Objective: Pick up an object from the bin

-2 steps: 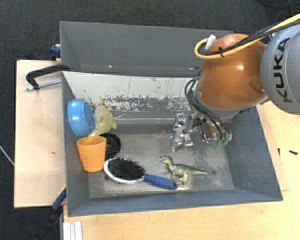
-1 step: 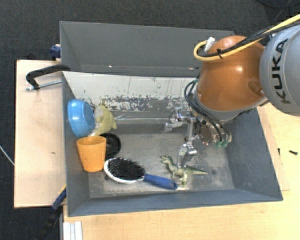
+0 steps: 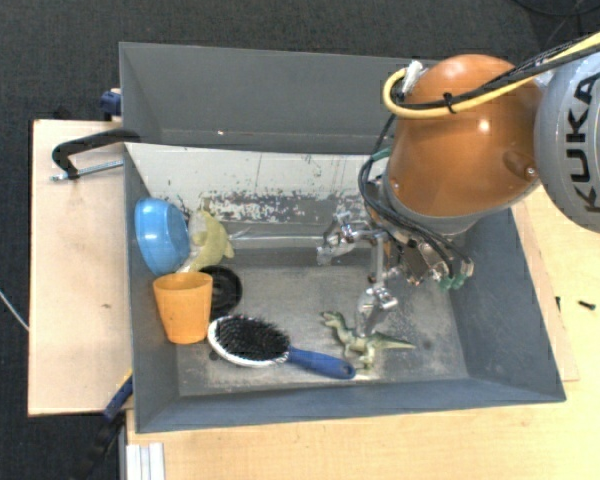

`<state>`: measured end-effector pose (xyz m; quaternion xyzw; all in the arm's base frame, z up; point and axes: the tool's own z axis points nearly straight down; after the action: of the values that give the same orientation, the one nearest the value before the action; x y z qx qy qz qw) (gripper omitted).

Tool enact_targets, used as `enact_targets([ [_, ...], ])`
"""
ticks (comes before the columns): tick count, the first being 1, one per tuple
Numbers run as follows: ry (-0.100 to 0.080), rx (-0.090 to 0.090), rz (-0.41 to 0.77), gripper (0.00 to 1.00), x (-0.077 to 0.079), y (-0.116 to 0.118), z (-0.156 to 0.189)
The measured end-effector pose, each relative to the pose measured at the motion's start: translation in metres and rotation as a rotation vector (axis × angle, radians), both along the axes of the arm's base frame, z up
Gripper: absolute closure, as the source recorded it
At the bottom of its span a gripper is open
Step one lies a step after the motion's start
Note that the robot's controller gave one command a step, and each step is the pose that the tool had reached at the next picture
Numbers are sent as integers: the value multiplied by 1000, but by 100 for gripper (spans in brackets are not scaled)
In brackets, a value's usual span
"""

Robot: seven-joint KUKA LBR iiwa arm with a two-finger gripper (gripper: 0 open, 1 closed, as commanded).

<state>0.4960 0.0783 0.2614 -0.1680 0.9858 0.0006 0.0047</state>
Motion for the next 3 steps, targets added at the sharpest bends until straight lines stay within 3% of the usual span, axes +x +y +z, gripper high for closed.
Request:
enact_targets([
  [1, 13, -3, 178, 0, 0, -29, -112],
  [2, 14, -2, 239, 0, -7, -18, -175],
  [3, 27, -9, 236, 100, -9, -22, -171],
])
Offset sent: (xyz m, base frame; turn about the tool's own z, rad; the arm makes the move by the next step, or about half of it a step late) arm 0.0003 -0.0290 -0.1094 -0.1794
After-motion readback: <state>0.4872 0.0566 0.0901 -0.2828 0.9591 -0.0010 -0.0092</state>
